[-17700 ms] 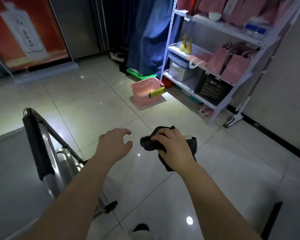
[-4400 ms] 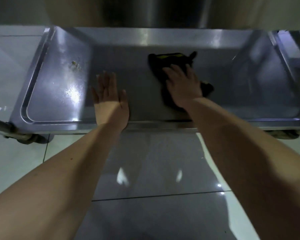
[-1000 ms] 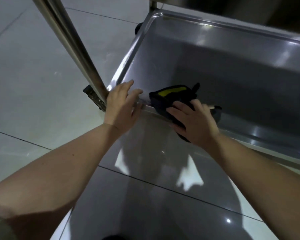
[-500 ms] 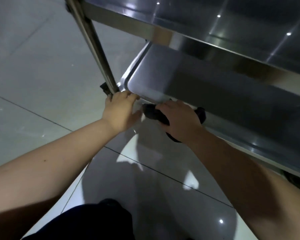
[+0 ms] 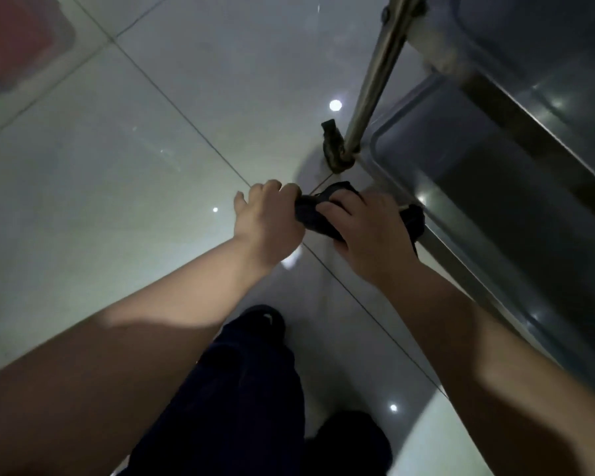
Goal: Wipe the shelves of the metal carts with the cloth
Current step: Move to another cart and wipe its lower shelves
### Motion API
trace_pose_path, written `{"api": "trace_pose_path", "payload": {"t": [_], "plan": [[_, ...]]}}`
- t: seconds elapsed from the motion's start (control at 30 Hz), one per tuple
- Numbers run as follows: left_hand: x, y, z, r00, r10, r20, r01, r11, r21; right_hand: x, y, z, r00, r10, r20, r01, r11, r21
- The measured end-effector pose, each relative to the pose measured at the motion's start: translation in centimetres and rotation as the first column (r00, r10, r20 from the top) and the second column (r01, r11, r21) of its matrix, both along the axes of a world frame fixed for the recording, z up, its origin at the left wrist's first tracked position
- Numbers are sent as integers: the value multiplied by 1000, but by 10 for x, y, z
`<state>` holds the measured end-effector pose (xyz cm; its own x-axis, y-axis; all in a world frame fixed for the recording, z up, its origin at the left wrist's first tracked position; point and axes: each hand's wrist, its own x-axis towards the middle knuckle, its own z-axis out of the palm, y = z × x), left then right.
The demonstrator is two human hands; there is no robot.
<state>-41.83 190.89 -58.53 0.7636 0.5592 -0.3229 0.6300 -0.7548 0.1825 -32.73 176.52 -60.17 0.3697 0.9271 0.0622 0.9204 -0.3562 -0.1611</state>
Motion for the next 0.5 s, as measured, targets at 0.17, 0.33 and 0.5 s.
{"api": "trace_pose_path", "payload": {"t": [0.17,0.33,0.5], "plan": [[-46,17,32,997,63,-55,-63,998,-1,-33,24,35,986,16,-168,-8,999,48],[-94,38,81,985,38,-171,-21,995,98,-62,54,87,974,-33,-224,24,999,-45],[-119,82,174,989,114,-95,-109,993,56,-74,97,180,969,-32,-244,-2,991,-137]]}}
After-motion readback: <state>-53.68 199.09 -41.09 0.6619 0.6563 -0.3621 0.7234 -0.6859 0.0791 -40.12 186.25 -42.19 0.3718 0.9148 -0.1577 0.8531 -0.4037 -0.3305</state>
